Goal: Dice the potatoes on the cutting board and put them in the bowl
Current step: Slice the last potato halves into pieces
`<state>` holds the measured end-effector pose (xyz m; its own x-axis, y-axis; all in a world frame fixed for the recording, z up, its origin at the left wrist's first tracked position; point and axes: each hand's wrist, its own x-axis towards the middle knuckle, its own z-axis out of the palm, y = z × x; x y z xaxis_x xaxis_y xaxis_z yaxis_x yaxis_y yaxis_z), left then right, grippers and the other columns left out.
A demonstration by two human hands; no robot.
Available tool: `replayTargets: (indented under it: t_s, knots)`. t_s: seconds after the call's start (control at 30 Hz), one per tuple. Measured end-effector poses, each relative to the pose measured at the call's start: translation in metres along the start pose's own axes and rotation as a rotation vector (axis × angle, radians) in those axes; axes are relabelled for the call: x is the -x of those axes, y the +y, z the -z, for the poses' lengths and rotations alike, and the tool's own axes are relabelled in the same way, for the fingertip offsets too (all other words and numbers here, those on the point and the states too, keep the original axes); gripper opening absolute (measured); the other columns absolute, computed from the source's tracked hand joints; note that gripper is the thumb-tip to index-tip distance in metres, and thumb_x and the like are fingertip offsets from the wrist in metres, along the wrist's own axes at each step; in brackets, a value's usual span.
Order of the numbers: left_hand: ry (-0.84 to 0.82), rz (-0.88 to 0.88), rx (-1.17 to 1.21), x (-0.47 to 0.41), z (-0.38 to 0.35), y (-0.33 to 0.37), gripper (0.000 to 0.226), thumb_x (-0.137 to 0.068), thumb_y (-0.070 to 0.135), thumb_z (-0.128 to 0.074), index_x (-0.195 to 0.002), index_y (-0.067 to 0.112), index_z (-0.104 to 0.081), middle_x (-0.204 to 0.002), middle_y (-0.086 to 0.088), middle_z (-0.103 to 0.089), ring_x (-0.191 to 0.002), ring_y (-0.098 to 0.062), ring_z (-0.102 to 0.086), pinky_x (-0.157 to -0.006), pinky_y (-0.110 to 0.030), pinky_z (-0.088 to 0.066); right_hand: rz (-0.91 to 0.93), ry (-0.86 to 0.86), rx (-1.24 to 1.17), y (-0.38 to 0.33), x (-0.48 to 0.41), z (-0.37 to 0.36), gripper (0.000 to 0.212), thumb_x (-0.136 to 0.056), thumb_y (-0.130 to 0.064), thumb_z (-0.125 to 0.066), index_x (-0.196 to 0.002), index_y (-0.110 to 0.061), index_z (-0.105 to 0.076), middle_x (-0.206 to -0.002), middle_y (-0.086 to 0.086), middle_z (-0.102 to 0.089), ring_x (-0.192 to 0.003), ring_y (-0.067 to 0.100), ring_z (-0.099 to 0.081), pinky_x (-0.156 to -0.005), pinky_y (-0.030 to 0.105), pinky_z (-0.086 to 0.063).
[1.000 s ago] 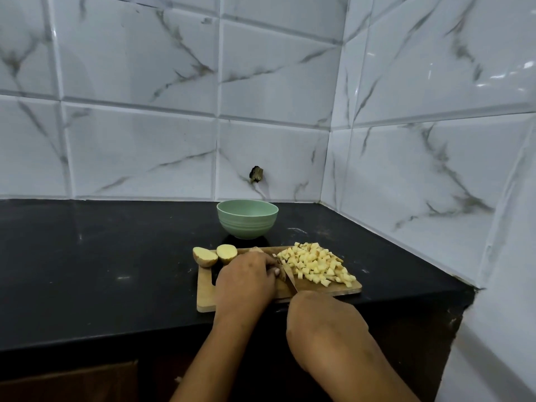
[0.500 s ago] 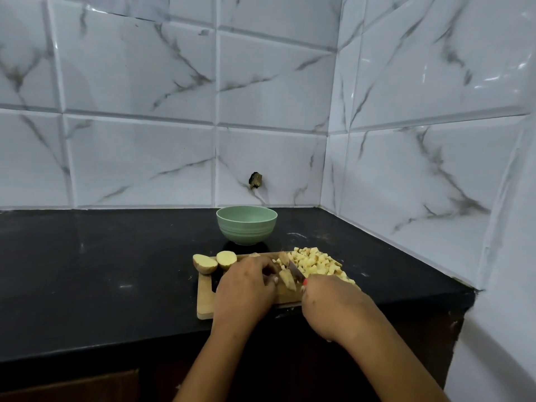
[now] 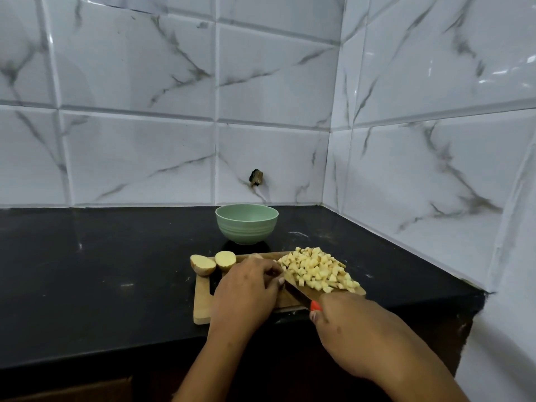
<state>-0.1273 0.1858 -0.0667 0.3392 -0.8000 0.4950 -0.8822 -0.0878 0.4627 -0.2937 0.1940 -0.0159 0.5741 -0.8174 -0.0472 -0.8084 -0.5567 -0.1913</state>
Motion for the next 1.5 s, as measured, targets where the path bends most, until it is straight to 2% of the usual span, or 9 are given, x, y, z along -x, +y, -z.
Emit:
replayTargets:
  t_s: [0.13, 0.3, 0.43, 0.53, 0.63, 0.83, 1.07, 1.27, 1.5]
  knots:
    - [0.018, 0.012, -0.011, 0.0, 0.0, 0.0, 0.023, -0.09, 0.042, -0.057, -0.112, 0.04, -0.061, -0.113, 0.018, -0.06, -0.101, -0.002, -0.053, -0.083, -0.024, -0.046, -0.031, 0.044, -0.024, 0.01, 0.009, 0.009, 0.028, -0.103, -0.037, -0.031, -0.097, -0.022, -0.053, -0.088, -0.005, -0.055, -0.075, 0.009, -0.053, -0.061, 0.025, -0.04]
    - [0.011, 0.028, -0.011, -0.001, -0.002, -0.002, 0.021, -0.091, 0.034, -0.057, -0.111, 0.038, -0.061, -0.111, 0.016, -0.061, -0.098, -0.002, -0.055, -0.084, -0.025, -0.048, -0.039, 0.334, -0.22, 0.015, -0.01, 0.002, 0.021, -0.1, -0.04, -0.04, -0.093, -0.023, -0.051, -0.087, -0.004, -0.055, -0.07, 0.01, -0.054, -0.059, 0.027, -0.043]
    - [0.02, 0.037, -0.02, -0.001, -0.004, -0.002, 0.023, -0.09, 0.033, -0.057, -0.113, 0.036, -0.06, -0.112, 0.015, -0.061, -0.098, -0.002, -0.056, -0.087, -0.026, -0.049, -0.054, 0.412, -0.347, 0.008, -0.037, -0.021, 0.016, -0.09, -0.033, -0.061, -0.103, -0.025, -0.057, -0.094, -0.006, -0.058, -0.078, 0.011, -0.059, -0.072, 0.033, -0.055]
    - [0.022, 0.031, -0.029, -0.001, -0.005, -0.002, 0.024, -0.09, 0.032, -0.057, -0.114, 0.035, -0.059, -0.114, 0.014, -0.061, -0.101, -0.004, -0.055, -0.089, -0.028, -0.048, -0.074, 0.486, -0.323, 0.003, -0.049, -0.031, 0.03, -0.092, -0.033, -0.06, -0.12, -0.023, -0.056, -0.097, -0.008, -0.057, -0.081, 0.009, -0.058, -0.067, 0.025, -0.051]
    - [0.031, 0.028, -0.026, -0.001, -0.006, -0.003, 0.026, -0.09, 0.031, -0.057, -0.115, 0.034, -0.059, -0.113, 0.014, -0.061, -0.102, -0.004, -0.055, -0.089, -0.028, -0.048, -0.063, 0.561, -0.256, -0.002, -0.057, -0.035, 0.026, -0.094, -0.032, -0.056, -0.118, -0.024, -0.058, -0.098, -0.008, -0.059, -0.083, 0.009, -0.056, -0.068, 0.025, -0.05]
    - [0.045, 0.035, -0.02, -0.001, -0.005, -0.003, 0.029, -0.09, 0.031, -0.057, -0.119, 0.036, -0.056, -0.111, 0.014, -0.062, -0.099, -0.003, -0.055, -0.086, -0.025, -0.048, -0.027, 0.605, -0.234, -0.008, -0.066, -0.04, 0.032, -0.095, -0.03, -0.054, -0.127, -0.029, -0.055, -0.11, -0.007, -0.061, -0.088, 0.01, -0.055, -0.066, 0.021, -0.041]
    - [0.032, 0.013, 0.031, 0.0, -0.002, -0.001, 0.042, -0.091, 0.022, -0.053, -0.127, 0.043, -0.05, -0.111, 0.017, -0.064, -0.102, -0.001, -0.056, -0.088, -0.025, -0.048, 0.019, 0.593, -0.279, -0.013, -0.07, -0.043, 0.026, -0.094, -0.028, -0.054, -0.12, -0.03, -0.058, -0.103, -0.009, -0.063, -0.092, 0.011, -0.058, -0.071, 0.027, -0.05]
    - [0.012, 0.037, 0.068, -0.001, -0.002, -0.002, 0.045, -0.09, 0.014, -0.05, -0.126, 0.041, -0.051, -0.112, 0.017, -0.063, -0.106, -0.002, -0.055, -0.091, -0.026, -0.047, -0.005, 0.62, -0.257, -0.013, -0.074, -0.044, 0.029, -0.095, -0.032, -0.053, -0.124, -0.029, -0.057, -0.108, -0.008, -0.063, -0.096, 0.012, -0.059, -0.068, 0.022, -0.043]
    - [0.078, 0.057, 0.118, -0.003, -0.004, -0.005, 0.042, -0.086, 0.013, -0.05, -0.116, 0.04, -0.059, -0.109, 0.016, -0.064, -0.108, -0.005, -0.053, -0.093, -0.033, -0.043, -0.042, 0.601, -0.259, -0.014, -0.074, -0.04, 0.023, -0.096, -0.033, -0.051, -0.116, -0.025, -0.057, -0.099, -0.008, -0.058, -0.083, 0.011, -0.055, -0.067, 0.025, -0.046]
